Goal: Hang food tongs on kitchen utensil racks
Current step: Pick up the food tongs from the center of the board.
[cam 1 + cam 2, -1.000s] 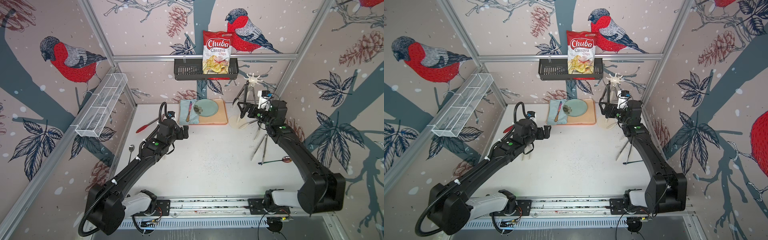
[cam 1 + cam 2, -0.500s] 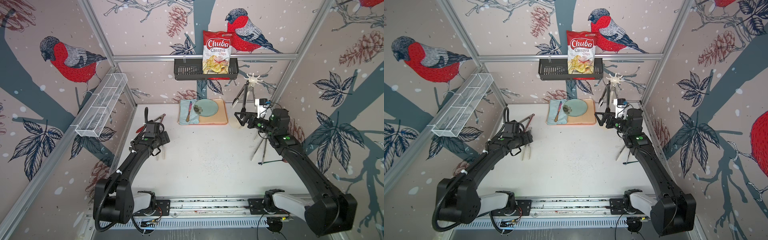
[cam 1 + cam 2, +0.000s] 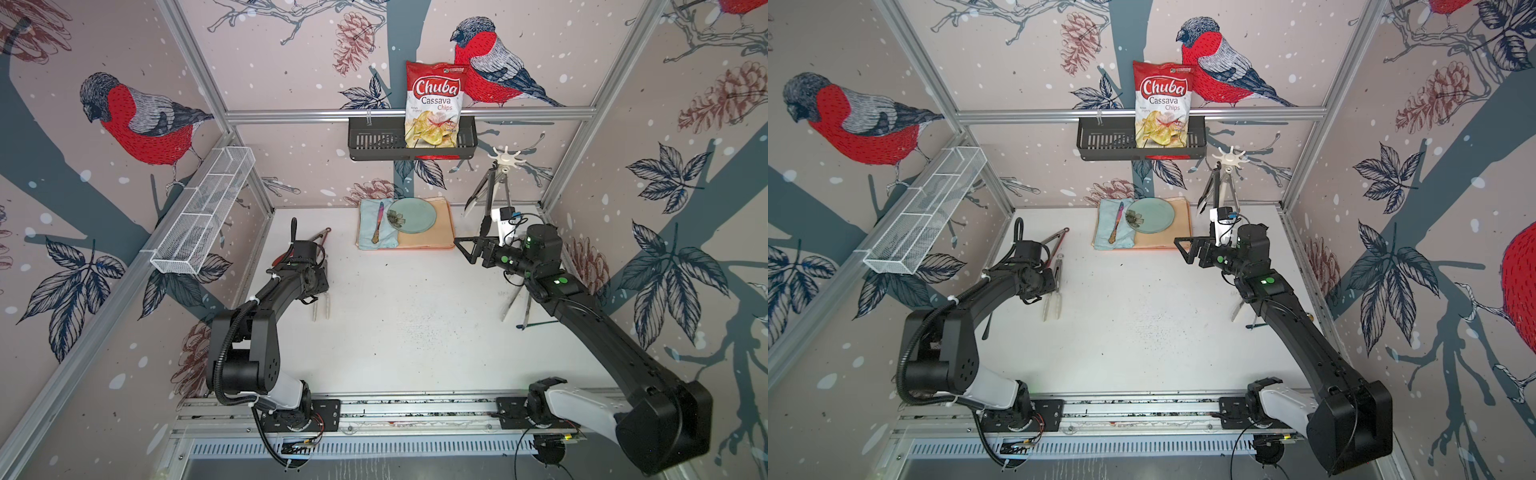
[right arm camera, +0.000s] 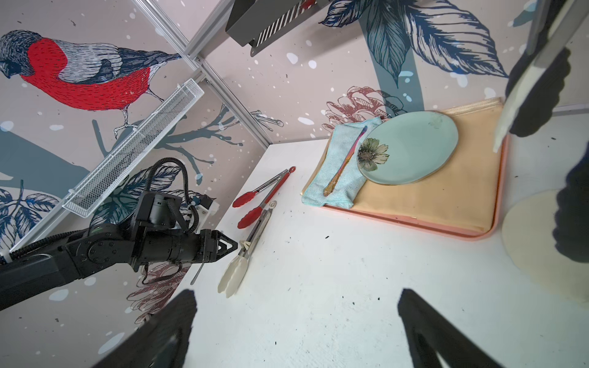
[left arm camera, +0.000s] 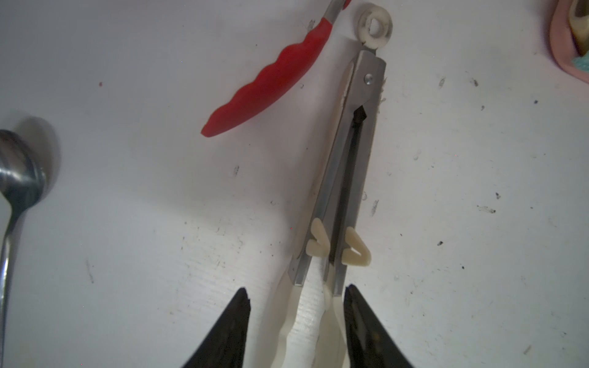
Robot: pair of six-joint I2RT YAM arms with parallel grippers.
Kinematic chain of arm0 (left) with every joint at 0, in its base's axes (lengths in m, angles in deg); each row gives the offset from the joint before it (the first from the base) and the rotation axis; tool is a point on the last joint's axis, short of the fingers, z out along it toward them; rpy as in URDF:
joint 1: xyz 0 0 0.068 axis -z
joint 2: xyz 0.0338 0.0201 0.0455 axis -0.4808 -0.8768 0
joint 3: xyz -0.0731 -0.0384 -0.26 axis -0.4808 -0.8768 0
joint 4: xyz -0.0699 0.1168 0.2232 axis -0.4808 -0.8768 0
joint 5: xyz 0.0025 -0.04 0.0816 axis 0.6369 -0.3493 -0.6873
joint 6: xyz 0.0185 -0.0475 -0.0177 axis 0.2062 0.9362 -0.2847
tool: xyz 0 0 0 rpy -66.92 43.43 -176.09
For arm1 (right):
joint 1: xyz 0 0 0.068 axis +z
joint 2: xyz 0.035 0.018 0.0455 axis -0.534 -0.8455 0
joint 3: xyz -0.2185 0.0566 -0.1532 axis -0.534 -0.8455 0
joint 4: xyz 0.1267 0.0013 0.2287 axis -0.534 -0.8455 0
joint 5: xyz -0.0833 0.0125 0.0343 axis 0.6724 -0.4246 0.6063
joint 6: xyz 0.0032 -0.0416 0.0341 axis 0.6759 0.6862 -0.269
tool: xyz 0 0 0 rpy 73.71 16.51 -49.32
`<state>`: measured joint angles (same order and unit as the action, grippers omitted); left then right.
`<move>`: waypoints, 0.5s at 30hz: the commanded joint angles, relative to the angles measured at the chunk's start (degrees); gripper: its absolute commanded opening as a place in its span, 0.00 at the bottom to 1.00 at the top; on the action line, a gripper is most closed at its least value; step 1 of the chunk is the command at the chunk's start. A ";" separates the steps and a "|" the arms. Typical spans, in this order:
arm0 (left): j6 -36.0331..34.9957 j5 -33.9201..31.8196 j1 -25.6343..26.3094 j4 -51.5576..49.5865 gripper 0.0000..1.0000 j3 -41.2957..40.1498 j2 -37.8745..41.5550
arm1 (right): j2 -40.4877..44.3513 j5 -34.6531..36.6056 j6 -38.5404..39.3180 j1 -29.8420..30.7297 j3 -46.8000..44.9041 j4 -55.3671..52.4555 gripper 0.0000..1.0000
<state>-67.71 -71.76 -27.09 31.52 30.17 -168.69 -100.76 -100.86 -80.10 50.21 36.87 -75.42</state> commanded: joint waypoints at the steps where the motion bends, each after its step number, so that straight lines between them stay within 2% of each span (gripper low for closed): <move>1: -1.74 -1.15 -0.09 0.23 0.45 1.39 -2.53 | 0.07 0.26 0.10 0.16 -0.19 0.08 1.00; 6: -2.09 -2.73 -0.22 0.39 0.40 1.30 -4.89 | 0.20 0.78 -0.07 0.34 -0.17 -0.22 1.00; 15: -3.55 -2.18 -0.28 1.62 0.38 4.35 -6.77 | 0.86 1.78 -0.56 1.14 -0.95 -0.13 1.00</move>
<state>-70.38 -73.38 -27.35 32.48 32.79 -174.79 -100.23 -100.12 -80.17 51.04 36.15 -76.51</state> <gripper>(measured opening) 0.377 0.999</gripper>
